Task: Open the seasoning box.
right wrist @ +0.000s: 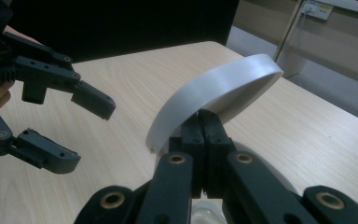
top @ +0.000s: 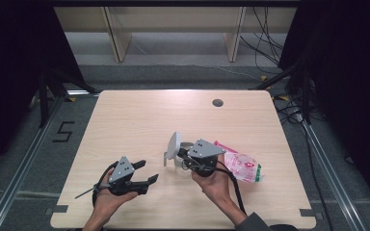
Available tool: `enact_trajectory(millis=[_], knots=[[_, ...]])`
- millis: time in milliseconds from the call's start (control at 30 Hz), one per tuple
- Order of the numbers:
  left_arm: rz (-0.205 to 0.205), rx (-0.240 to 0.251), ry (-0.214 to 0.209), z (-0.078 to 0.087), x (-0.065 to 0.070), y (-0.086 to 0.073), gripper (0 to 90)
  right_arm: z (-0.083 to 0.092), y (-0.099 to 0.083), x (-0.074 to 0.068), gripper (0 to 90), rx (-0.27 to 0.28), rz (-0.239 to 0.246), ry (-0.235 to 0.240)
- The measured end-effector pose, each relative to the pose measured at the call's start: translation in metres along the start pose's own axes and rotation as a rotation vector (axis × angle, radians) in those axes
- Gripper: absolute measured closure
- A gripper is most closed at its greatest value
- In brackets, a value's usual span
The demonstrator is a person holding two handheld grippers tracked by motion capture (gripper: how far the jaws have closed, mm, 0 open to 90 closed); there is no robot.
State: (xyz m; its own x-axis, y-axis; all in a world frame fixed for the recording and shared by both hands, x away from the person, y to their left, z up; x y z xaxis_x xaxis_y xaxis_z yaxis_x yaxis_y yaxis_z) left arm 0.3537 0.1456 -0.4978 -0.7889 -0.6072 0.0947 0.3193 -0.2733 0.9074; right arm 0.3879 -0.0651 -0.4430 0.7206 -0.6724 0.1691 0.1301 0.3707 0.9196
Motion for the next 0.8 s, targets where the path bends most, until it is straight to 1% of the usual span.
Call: enact_trajectory(millis=[33, 67, 100, 267, 333, 433, 467, 500, 533, 600, 633, 667, 700, 733, 767, 800], knots=[[0.018, 0.006, 0.000, 0.000, 0.001, -0.001, 30.2, -0.001, 0.001, -0.001, 90.0, 0.001, -0.002, 0.003], [0.017, 0.007, -0.001, 0.000, 0.001, -0.001, 30.1, -0.001, 0.001, -0.002, 90.0, -0.007, 0.004, 0.017], [0.015, 0.006, -0.002, 0.000, 0.001, -0.001, 30.1, -0.003, 0.002, -0.004, 90.0, 0.003, -0.001, 0.007], [0.022, 0.005, -0.003, 0.000, 0.001, -0.002, 29.9, -0.004, 0.005, -0.007, 90.0, -0.005, 0.012, 0.028], [0.018, 0.000, 0.003, 0.000, 0.001, -0.003, 29.9, -0.004, 0.005, -0.007, 90.0, 0.003, 0.016, 0.018], [0.021, -0.002, 0.006, 0.001, 0.001, -0.004, 29.7, 0.000, 0.004, -0.005, 89.7, 0.001, -0.012, 0.010], [0.021, -0.002, 0.007, 0.001, 0.002, -0.005, 29.7, 0.002, 0.004, -0.003, 89.2, 0.000, 0.000, 0.013], [0.024, 0.007, -0.002, 0.001, 0.002, -0.005, 29.7, 0.004, 0.003, -0.002, 88.4, 0.004, 0.004, 0.015], [0.021, 0.003, 0.001, 0.001, 0.001, -0.005, 29.7, 0.007, 0.002, 0.000, 87.5, 0.001, 0.010, 0.012], [0.031, 0.001, 0.010, 0.002, 0.001, -0.006, 29.7, 0.016, -0.002, 0.004, 86.8, -0.002, 0.001, 0.010], [0.023, -0.002, 0.005, 0.002, 0.001, -0.007, 29.6, 0.022, -0.005, 0.006, 86.0, -0.005, -0.007, 0.007], [0.025, -0.001, 0.003, 0.002, 0.001, -0.007, 29.6, 0.028, -0.007, 0.010, 84.8, -0.005, -0.021, -0.006], [0.025, 0.000, 0.002, 0.002, 0.001, -0.007, 29.6, 0.034, -0.009, 0.014, 83.0, -0.004, -0.019, -0.004], [0.025, 0.000, 0.002, 0.002, 0.001, -0.007, 29.6, 0.034, -0.009, 0.014, 83.0, -0.004, -0.019, -0.004], [0.032, -0.004, 0.013, 0.003, 0.000, -0.008, 29.5, 0.048, -0.014, 0.024, 79.9, -0.007, -0.050, -0.029], [0.033, -0.004, 0.013, 0.003, 0.000, -0.009, 29.4, 0.053, -0.016, 0.027, 77.9, -0.012, -0.052, -0.037]])
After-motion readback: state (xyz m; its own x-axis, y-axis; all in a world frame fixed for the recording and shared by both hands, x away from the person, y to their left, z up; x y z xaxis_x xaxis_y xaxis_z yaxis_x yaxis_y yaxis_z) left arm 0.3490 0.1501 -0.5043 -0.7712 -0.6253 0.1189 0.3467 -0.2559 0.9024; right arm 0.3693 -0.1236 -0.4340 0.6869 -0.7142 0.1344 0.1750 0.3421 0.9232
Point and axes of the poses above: each handheld gripper's, and its own axes: z roughly backward along the jaws, y roughly out of its top, x roughly to its right, the point moved 4 cm from there along -z, roughly forward along the jaws, and after that the axes turned 7 degrees about -y, right-handed, at the moved point
